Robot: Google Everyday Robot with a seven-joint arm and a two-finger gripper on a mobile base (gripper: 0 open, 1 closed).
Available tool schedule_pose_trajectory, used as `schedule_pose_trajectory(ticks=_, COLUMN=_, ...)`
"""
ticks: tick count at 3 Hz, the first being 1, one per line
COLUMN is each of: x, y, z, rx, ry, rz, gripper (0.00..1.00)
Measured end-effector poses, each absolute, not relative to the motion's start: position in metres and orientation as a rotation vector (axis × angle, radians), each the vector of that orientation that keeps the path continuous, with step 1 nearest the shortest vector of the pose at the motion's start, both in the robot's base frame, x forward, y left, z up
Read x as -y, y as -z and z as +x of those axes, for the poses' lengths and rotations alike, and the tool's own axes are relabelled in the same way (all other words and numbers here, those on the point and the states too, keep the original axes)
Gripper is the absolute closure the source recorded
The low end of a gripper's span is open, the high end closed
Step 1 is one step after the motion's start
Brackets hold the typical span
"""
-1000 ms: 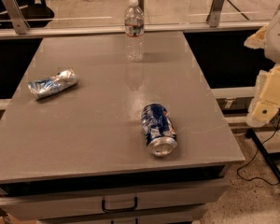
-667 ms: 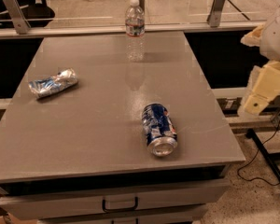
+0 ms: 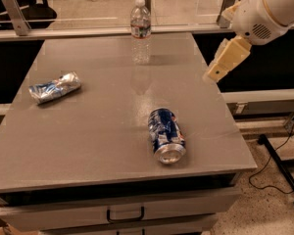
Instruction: Pick water bottle
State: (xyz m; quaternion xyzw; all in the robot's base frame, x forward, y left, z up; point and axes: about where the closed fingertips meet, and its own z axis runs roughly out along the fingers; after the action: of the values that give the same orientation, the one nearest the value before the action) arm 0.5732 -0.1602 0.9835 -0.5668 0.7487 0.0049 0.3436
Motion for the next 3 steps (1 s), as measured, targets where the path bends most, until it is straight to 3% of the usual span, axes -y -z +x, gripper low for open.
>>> schedule_pose_trajectory(ticks=2, x=0.151, y=-0.978, z=0.583, rx=-1.947, ry=-0.061, rz=-1.392, gripper=0.0)
schedule_pose_trajectory(ticks=3, x=0.123, y=-0.967, z=0.615, rx=-1.898, ry=-0.162, rz=-1.281, gripper=0.0)
